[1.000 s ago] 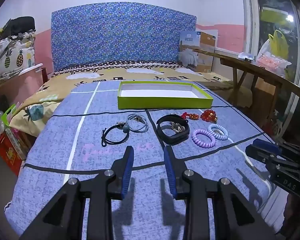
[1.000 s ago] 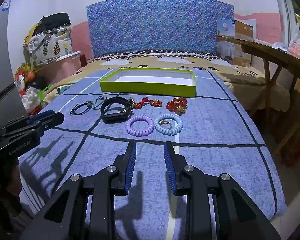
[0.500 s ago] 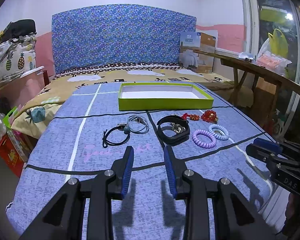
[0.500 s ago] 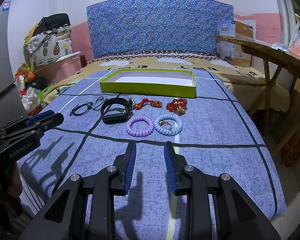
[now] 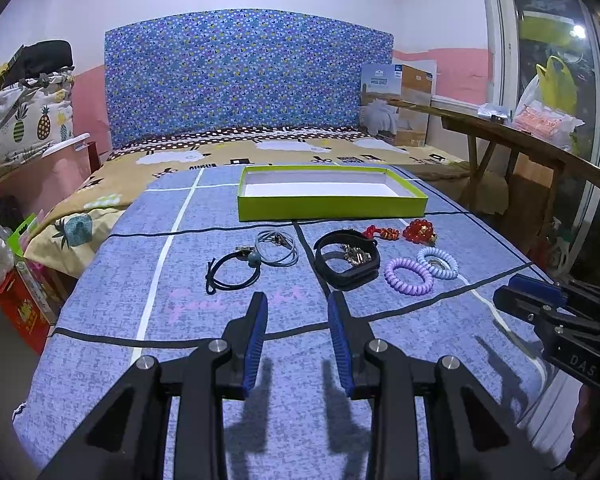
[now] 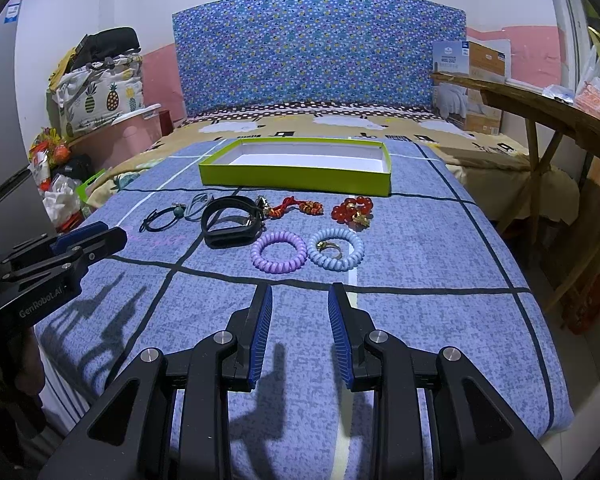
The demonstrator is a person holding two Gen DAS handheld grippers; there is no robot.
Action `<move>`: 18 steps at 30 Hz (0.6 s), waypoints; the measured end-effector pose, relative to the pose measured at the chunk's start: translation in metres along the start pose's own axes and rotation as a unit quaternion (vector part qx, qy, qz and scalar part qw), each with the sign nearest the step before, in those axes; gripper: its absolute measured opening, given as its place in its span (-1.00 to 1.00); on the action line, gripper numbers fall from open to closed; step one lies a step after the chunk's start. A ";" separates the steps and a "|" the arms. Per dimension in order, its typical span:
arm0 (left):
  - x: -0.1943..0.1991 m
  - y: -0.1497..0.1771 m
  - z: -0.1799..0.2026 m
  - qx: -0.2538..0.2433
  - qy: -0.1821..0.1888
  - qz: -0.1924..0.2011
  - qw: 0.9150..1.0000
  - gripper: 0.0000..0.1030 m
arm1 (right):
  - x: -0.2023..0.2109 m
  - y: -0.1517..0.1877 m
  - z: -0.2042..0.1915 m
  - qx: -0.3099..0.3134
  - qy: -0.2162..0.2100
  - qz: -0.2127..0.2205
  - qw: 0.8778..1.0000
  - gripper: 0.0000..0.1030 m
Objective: Organize jewelry
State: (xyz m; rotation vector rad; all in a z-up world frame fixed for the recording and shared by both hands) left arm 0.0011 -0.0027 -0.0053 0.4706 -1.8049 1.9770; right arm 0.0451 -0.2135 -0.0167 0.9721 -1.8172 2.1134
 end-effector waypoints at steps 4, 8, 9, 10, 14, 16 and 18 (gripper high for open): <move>0.000 0.001 0.000 -0.001 -0.001 0.002 1.000 -0.37 | 0.003 -0.001 0.003 -0.002 0.000 0.000 1.000 -0.42; 0.002 0.000 0.002 -0.002 -0.003 0.003 1.000 -0.37 | 0.003 -0.001 0.003 -0.001 0.000 0.002 1.000 -0.42; 0.002 0.000 0.002 -0.003 -0.003 0.003 1.000 -0.37 | 0.004 -0.001 0.004 -0.001 0.000 0.003 1.000 -0.42; 0.002 0.000 0.003 -0.003 -0.002 0.004 1.000 -0.37 | 0.004 -0.001 0.004 -0.001 0.000 0.003 1.000 -0.42; 0.003 0.000 0.004 -0.004 -0.002 0.005 1.000 -0.37 | 0.005 -0.001 0.005 -0.002 0.000 0.004 1.000 -0.42; 0.003 0.000 0.004 -0.005 -0.003 0.005 1.000 -0.37 | 0.005 -0.001 0.005 -0.001 0.000 0.004 1.000 -0.42; 0.004 -0.001 0.004 -0.005 -0.003 0.006 1.000 -0.37 | 0.005 -0.002 0.006 -0.001 0.000 0.005 1.000 -0.42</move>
Point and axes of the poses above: each gripper's, at about its wrist camera, not at the fingertips, and x roughly against the way its jaws point, z to its right, y to its underside, the point moved 1 cm from there along -x, roughly the way its jaws point, and after that the axes turned 6 degrees about y, right-handed, at the moved point
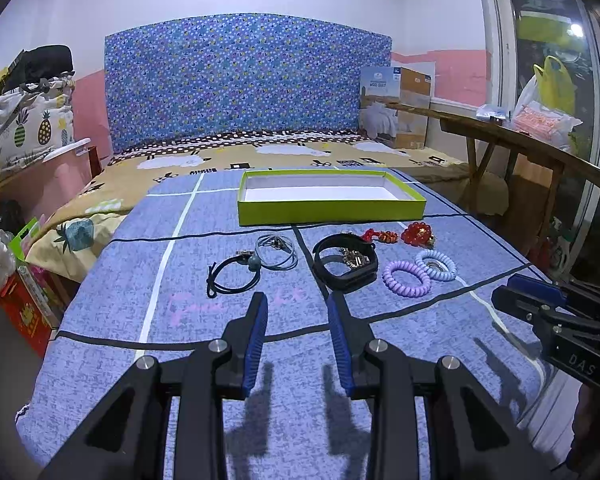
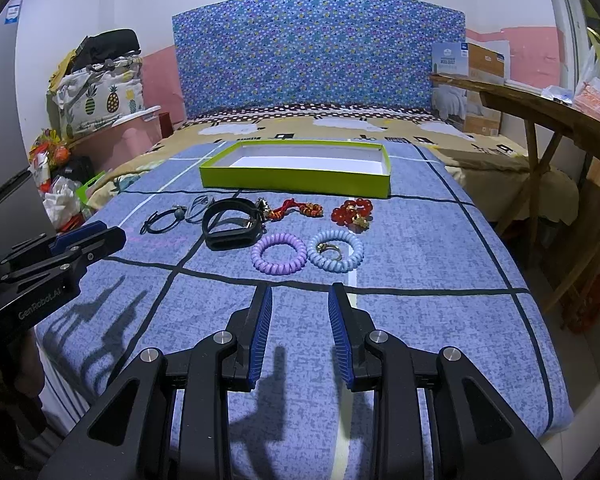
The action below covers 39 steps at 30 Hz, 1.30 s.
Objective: Organize jewelry
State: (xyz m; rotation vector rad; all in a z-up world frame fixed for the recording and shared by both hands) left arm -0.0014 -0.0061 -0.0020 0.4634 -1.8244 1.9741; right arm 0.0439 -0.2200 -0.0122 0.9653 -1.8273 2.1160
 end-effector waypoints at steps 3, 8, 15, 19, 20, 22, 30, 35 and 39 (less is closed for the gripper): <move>0.001 -0.001 0.001 -0.001 0.000 0.002 1.000 -0.37 | 0.002 -0.001 0.000 0.000 0.001 0.002 1.000 -0.42; 0.002 -0.001 0.001 -0.001 0.000 0.005 1.000 -0.37 | 0.004 0.000 -0.002 0.001 0.002 0.006 1.000 -0.42; 0.002 -0.001 0.001 -0.001 0.000 0.005 1.000 -0.37 | 0.004 0.000 -0.002 0.001 0.002 0.006 1.000 -0.41; 0.002 -0.001 0.002 -0.002 0.001 0.004 1.000 -0.37 | 0.004 0.000 -0.002 0.001 0.002 0.006 1.000 -0.41; 0.002 -0.001 0.002 -0.001 0.001 0.004 1.000 -0.37 | 0.003 0.000 -0.002 0.001 0.002 0.006 1.000 -0.41; 0.002 -0.001 0.003 -0.002 0.000 0.004 1.000 -0.37 | 0.003 0.000 -0.002 0.001 0.002 0.006 1.000 -0.41; 0.002 0.000 0.003 -0.002 0.000 0.004 1.000 -0.37 | 0.003 0.000 -0.002 0.001 0.002 0.006 1.000 -0.41; 0.002 0.000 0.005 -0.002 0.001 0.004 1.000 -0.37 | 0.004 0.000 -0.002 0.001 0.002 0.006 1.000 -0.41; 0.001 0.000 0.006 -0.003 0.002 0.004 1.000 -0.37 | 0.003 0.000 -0.002 0.001 0.002 0.007 1.000 -0.41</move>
Point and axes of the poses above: each gripper's, at about its wrist camera, not at the fingertips, and x roughly against the way its jaws point, z to its right, y to its underside, the point moved 1 cm from there along -x, roughly the way its jaws point, and after that the axes turned 6 degrees about y, right-handed, at the moved point
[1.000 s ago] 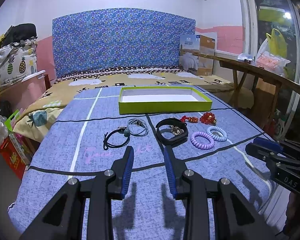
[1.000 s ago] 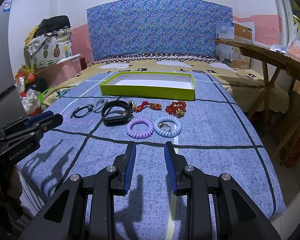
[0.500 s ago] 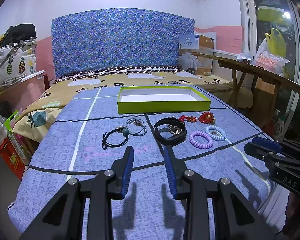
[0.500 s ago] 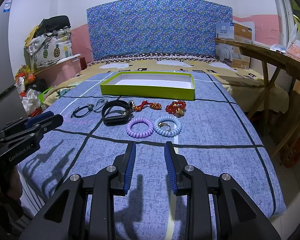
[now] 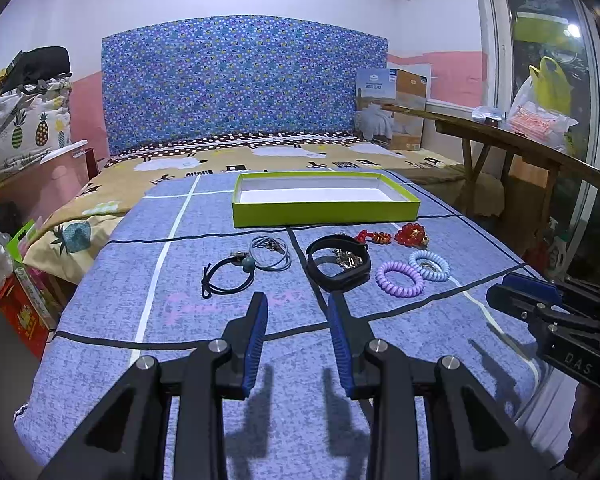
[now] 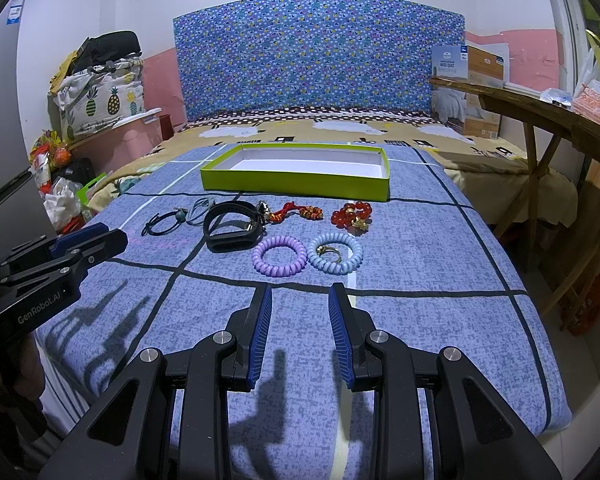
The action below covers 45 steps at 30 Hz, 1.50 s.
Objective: Organize jewelry
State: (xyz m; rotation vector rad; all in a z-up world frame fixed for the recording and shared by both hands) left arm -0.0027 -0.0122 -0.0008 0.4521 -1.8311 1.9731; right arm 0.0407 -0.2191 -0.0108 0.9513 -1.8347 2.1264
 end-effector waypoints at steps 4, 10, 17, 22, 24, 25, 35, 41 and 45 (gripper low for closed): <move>-0.002 0.000 0.002 0.000 0.003 -0.002 1.000 -0.37 | 0.000 0.000 0.000 0.000 0.000 0.000 1.000 -0.41; -0.006 0.000 0.002 -0.001 0.009 -0.005 1.000 -0.37 | -0.001 0.000 0.000 0.000 0.000 -0.002 1.000 -0.41; -0.018 -0.007 0.001 -0.004 0.018 -0.015 1.000 -0.37 | -0.006 -0.005 0.003 -0.001 -0.003 -0.004 1.000 -0.41; -0.038 -0.017 -0.002 0.001 0.031 -0.031 0.999 -0.37 | -0.022 -0.019 0.010 -0.005 -0.011 -0.009 1.000 -0.41; -0.048 -0.020 -0.001 0.000 0.032 -0.042 0.999 -0.37 | -0.030 -0.025 0.014 -0.011 -0.016 -0.016 1.000 -0.41; -0.054 -0.023 -0.001 0.001 0.035 -0.049 0.998 -0.37 | -0.034 -0.027 0.015 -0.012 -0.017 -0.019 1.000 -0.41; -0.104 -0.035 -0.009 0.033 0.052 -0.124 0.990 -0.37 | -0.082 -0.039 0.038 -0.029 -0.009 -0.082 0.996 -0.41; -0.114 -0.037 -0.007 0.035 0.043 -0.145 0.988 -0.37 | -0.103 -0.040 0.046 -0.035 -0.014 -0.117 0.992 -0.41; -0.123 -0.036 -0.008 0.029 0.029 -0.161 0.986 -0.44 | -0.109 -0.041 0.050 -0.038 -0.017 -0.128 0.991 -0.41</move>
Point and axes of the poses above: each gripper's, at about its wrist camera, not at the fingertips, and x roughly against the way its jaws point, z to its right, y to its underside, the point moved 1 cm from there along -x, roughly the way its jaws point, and after that the axes turned 6 degrees about y, right-handed, at the moved point
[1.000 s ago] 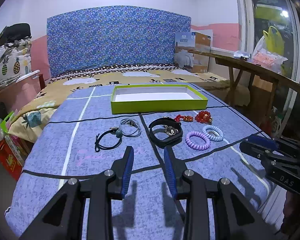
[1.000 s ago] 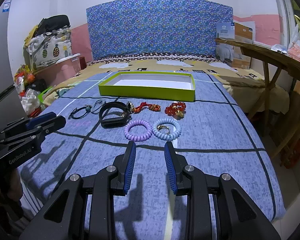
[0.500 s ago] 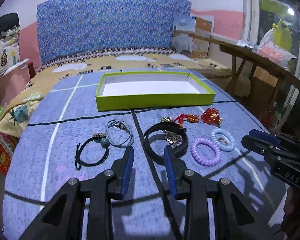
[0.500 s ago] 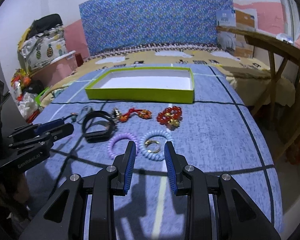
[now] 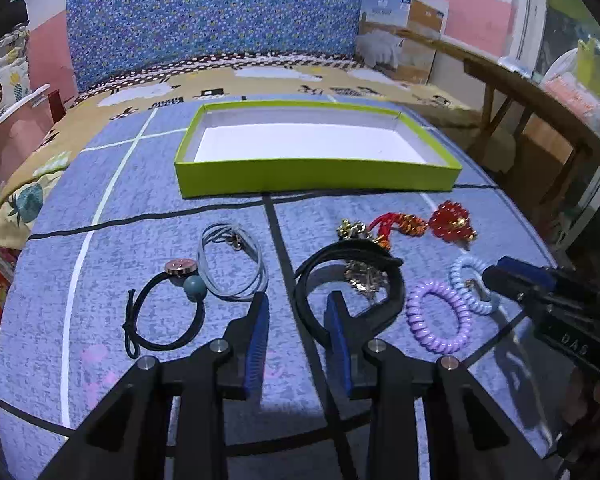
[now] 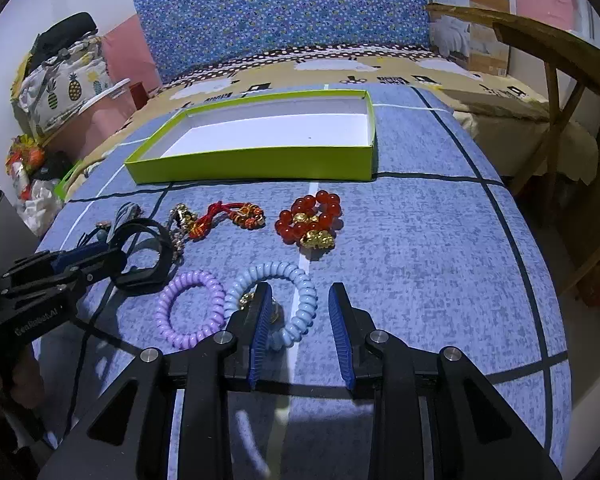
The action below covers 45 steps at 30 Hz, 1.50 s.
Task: Organize jewelry
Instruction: 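Grasp the black watch band with the left tool while the right tool grasps the blue spiral hair tie, then carry both held items into the green box and open both tools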
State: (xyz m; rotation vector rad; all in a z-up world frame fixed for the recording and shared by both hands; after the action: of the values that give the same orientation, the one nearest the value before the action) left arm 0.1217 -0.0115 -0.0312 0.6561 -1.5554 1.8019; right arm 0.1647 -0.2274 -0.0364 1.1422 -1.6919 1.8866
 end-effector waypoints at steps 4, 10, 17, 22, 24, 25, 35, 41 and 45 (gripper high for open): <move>-0.005 -0.001 0.002 -0.006 -0.008 -0.009 1.000 -0.53 | -0.005 -0.001 0.001 0.005 0.001 -0.013 1.000 -0.64; -0.010 -0.002 0.006 -0.020 -0.013 -0.019 1.000 -0.72 | -0.009 -0.002 0.002 0.019 0.007 -0.026 0.999 -0.80; -0.001 0.000 0.007 -0.028 -0.005 -0.004 1.000 -0.91 | 0.002 0.002 0.001 0.014 -0.001 -0.008 1.000 -0.82; 0.010 0.004 0.005 -0.027 0.007 0.010 1.000 -0.91 | 0.017 0.002 0.002 0.003 -0.008 0.014 1.000 -0.82; 0.014 0.006 0.004 -0.023 0.011 0.013 1.000 -0.91 | 0.023 0.002 0.001 0.001 -0.012 0.021 1.000 -0.82; 0.017 0.008 0.003 -0.020 0.015 0.015 1.000 -0.91 | 0.025 0.003 0.000 -0.001 -0.015 0.024 1.000 -0.82; 0.039 0.001 -0.003 -0.013 0.025 0.036 0.999 -0.91 | 0.038 -0.006 -0.005 -0.004 -0.030 0.043 0.999 -0.82; 0.039 -0.019 -0.007 -0.016 0.019 0.046 0.999 -0.91 | 0.037 -0.022 -0.008 0.006 -0.034 0.055 0.998 -0.82; 0.036 -0.039 -0.013 -0.022 0.010 0.057 0.998 -0.91 | 0.029 -0.041 -0.006 0.011 -0.033 0.062 0.998 -0.82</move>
State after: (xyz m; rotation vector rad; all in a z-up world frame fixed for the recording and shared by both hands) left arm 0.1280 0.0095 0.0186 0.5371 -1.6442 1.8464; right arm 0.1748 -0.2194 0.0125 1.1431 -1.8201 1.9644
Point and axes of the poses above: each gripper's, at about its wrist camera, not at the fingertips, and x roughly against the way its jaws point, z to its right, y to its underside, the point moved 1 cm from there along -x, roughly the way its jaws point, and after that the axes turned 6 degrees about y, right-handed, at the moved point
